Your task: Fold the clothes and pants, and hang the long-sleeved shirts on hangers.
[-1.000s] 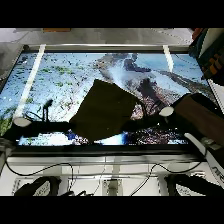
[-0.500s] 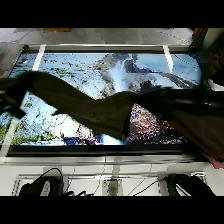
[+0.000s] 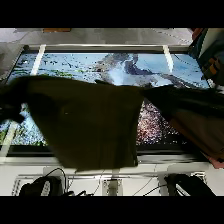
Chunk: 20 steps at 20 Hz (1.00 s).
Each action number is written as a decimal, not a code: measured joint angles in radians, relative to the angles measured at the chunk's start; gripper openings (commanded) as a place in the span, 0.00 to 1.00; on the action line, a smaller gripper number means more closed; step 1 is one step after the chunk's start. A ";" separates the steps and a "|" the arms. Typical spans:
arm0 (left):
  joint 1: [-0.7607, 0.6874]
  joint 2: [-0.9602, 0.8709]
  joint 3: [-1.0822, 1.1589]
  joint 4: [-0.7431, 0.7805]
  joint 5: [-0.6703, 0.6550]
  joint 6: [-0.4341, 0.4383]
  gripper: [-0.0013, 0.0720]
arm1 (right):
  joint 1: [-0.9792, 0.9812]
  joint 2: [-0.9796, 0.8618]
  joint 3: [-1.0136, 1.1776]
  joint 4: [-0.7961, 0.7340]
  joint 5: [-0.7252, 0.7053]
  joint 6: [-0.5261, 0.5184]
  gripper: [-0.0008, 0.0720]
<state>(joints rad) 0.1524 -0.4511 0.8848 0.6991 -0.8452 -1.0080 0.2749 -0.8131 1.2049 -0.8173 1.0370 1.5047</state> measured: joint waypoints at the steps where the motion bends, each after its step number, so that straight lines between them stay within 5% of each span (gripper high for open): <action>1: -0.018 -0.058 -0.049 -0.002 -0.001 -0.015 0.05 | 0.000 -0.046 -0.042 -0.016 -0.031 0.008 0.05; 9: -0.186 -0.547 -0.108 -0.060 0.106 -0.032 0.05 | -0.032 -0.381 -0.178 -0.095 -0.275 0.029 0.05; 15: -0.216 -0.623 -0.114 0.051 -0.219 -0.133 0.05 | -0.113 -0.420 -0.195 -0.274 0.082 0.025 0.05; 20: -0.272 -0.634 -0.216 0.118 -0.309 -0.190 0.05 | -0.126 -0.425 -0.265 -0.325 0.237 0.023 0.05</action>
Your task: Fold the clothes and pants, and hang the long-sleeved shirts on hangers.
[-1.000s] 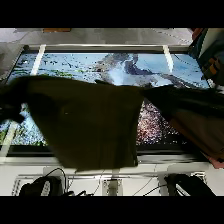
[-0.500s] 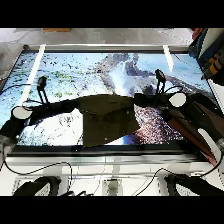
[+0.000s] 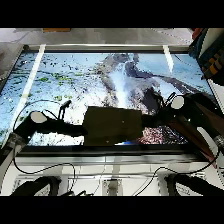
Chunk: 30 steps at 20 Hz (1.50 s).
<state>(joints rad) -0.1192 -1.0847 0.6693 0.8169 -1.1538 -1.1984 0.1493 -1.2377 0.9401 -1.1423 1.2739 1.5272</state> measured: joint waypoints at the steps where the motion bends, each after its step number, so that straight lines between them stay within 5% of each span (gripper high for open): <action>1: -0.005 -0.001 -0.015 0.006 -0.008 -0.005 0.05 | -0.001 -0.001 -0.018 0.000 0.016 0.000 0.05; 3: -0.010 -0.002 -0.034 0.016 -0.019 -0.009 0.05 | -0.002 -0.001 -0.050 0.006 0.047 0.000 0.08; 4: -0.012 -0.002 -0.039 0.018 -0.021 -0.011 0.09 | -0.002 -0.001 -0.063 0.007 0.060 0.000 0.27; 5: -0.013 -0.002 -0.043 0.023 -0.024 -0.011 0.27 | -0.003 -0.001 -0.072 -0.001 0.068 -0.001 0.67; 6: -0.014 -0.002 -0.047 0.033 -0.026 -0.015 0.65 | -0.004 -0.001 -0.078 -0.015 0.069 -0.001 0.95; 7: -0.014 -0.002 -0.049 0.034 -0.026 -0.017 0.94 | -0.005 -0.001 -0.081 -0.014 0.064 -0.002 0.97; 9: -0.016 -0.002 -0.051 0.029 -0.025 -0.017 0.96 | -0.005 -0.001 -0.086 -0.030 0.052 -0.002 0.86; 10: -0.016 -0.002 -0.052 0.028 -0.016 -0.018 0.96 | -0.005 -0.001 -0.085 -0.052 0.036 -0.002 0.65; 11: -0.016 -0.002 -0.053 0.028 -0.008 -0.018 0.96 | -0.006 -0.001 -0.079 -0.089 0.014 -0.002 0.26; 12: -0.016 -0.002 -0.053 0.028 0.000 -0.018 0.96 | -0.006 -0.001 -0.067 -0.135 0.006 -0.002 0.07; 18: -0.016 -0.002 -0.054 0.028 0.022 -0.018 0.96 | -0.102 -0.001 0.144 -0.435 -0.015 -0.069 0.04; 22: -0.016 -0.002 -0.054 0.028 0.027 -0.018 0.96 | -0.312 0.000 0.178 -0.341 0.064 -0.261 0.04; 24: -0.016 -0.002 -0.054 0.028 0.027 -0.018 0.96 | -0.446 0.000 0.091 -0.111 0.106 -0.376 0.07; 25: -0.016 -0.002 -0.054 0.028 0.027 -0.018 0.96 | -0.498 0.000 0.034 0.026 0.121 -0.428 0.32; 26: -0.016 -0.002 -0.054 0.028 0.027 -0.018 0.96 | -0.542 0.000 -0.027 0.155 0.123 -0.471 0.76; 27: -0.016 -0.002 -0.054 0.028 0.027 -0.018 0.96 | -0.569 0.000 -0.083 0.260 0.119 -0.502 0.97; 30: -0.016 -0.002 -0.054 0.027 0.027 -0.018 0.96 | -0.576 0.000 -0.236 0.440 0.040 -0.552 0.97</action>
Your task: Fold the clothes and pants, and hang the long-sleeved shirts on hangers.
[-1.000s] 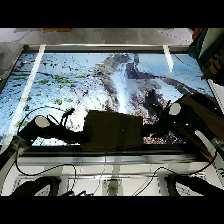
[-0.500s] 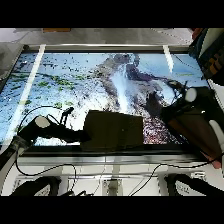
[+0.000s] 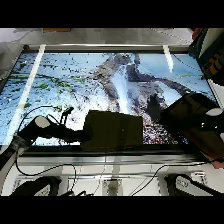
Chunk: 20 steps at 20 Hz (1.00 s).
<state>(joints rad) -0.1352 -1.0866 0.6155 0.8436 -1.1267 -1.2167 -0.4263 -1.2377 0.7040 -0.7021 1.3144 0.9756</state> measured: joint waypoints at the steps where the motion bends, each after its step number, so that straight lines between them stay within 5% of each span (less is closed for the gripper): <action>1: 0.000 0.000 0.000 -0.003 0.000 0.000 0.96 | 0.019 0.000 -0.044 0.029 -0.055 0.000 0.96; 11: 0.000 0.000 0.000 -0.022 0.000 -0.002 0.96 | 0.360 -0.143 -0.122 0.174 -0.349 0.091 0.94; 14: 0.000 0.000 0.000 -0.021 0.000 0.001 0.96 | 0.430 -0.196 -0.095 0.195 -0.373 0.101 0.74; 15: 0.000 0.000 0.000 -0.021 0.000 0.001 0.96 | 0.451 -0.208 -0.083 0.195 -0.379 0.092 0.59; 17: 0.000 0.000 0.000 -0.020 0.003 0.001 0.96 | 0.485 -0.222 -0.053 0.173 -0.394 0.063 0.06; 20: 0.008 0.001 0.014 -0.015 0.027 0.005 0.96 | 0.506 -0.229 0.025 0.171 -0.368 0.033 0.05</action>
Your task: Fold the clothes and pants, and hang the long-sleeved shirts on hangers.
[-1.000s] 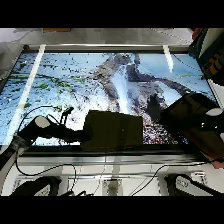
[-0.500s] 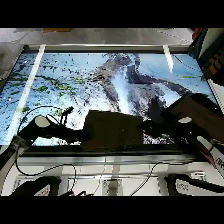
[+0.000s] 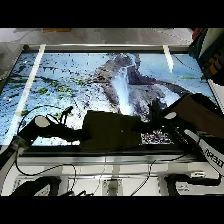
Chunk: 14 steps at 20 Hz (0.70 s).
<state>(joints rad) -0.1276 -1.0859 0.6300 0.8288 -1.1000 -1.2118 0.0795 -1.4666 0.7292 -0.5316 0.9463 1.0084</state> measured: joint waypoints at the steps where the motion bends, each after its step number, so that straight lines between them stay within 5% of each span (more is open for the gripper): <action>1: 0.008 0.001 0.016 0.001 0.004 0.007 0.96 | -0.002 0.004 0.035 0.006 0.023 -0.003 0.05; 7: 0.079 0.039 0.205 0.026 0.008 0.034 0.96 | -0.122 0.091 0.298 -0.094 0.164 0.112 0.05; 14: 0.137 0.192 0.377 0.035 0.030 0.060 0.96 | -0.496 0.316 0.561 -0.560 0.372 0.390 0.05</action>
<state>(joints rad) 0.0093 -0.8940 1.0073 0.8635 -1.0702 -1.1519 -0.4160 -1.1507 1.2903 -1.0912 1.3182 1.3987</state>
